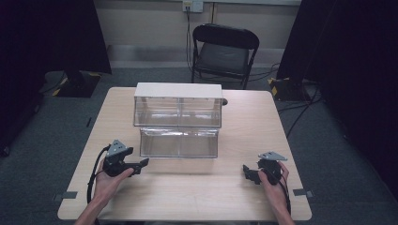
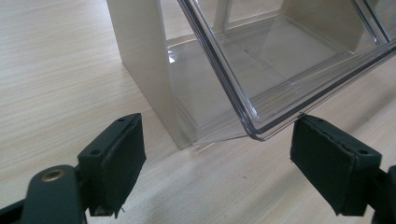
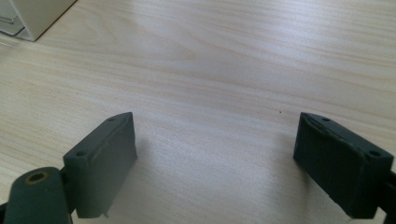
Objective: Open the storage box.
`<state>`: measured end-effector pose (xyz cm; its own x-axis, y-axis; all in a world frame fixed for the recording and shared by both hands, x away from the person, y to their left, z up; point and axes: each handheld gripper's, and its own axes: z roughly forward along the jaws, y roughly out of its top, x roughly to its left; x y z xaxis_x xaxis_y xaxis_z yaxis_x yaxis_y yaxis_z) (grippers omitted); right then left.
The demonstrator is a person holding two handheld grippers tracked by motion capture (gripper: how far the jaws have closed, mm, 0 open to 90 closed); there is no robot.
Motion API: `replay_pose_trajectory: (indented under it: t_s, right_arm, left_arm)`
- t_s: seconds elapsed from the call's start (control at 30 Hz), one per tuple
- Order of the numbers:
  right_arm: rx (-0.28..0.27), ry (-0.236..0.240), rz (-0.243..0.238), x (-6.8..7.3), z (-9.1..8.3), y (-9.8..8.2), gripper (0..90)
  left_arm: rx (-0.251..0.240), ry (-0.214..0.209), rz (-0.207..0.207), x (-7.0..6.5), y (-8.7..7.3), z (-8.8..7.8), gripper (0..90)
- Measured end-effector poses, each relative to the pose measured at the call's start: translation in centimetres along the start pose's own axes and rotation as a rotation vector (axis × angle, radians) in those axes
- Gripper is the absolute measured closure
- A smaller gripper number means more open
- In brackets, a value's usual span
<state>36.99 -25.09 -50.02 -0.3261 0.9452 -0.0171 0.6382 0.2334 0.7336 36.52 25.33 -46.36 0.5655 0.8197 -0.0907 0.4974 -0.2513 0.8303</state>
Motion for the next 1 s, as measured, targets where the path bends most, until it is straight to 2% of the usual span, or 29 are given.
replay_pose_trajectory:
  t_s: [0.27,0.37,1.0]
  right_arm:
    - [0.0,0.0,0.0,-0.01,0.0,0.0,12.4]
    - [0.0,0.0,0.0,0.0,0.0,0.0,12.4]
    - [0.0,0.001,0.0,0.0,0.0,0.0,12.4]
  left_arm:
    - [-0.003,-0.008,0.004,-0.01,-0.01,-0.07,20.6]
    - [-0.021,-0.026,-0.001,0.05,-0.03,-0.28,18.9]
    - [-0.036,-0.026,-0.003,0.12,-0.06,-0.46,18.1]
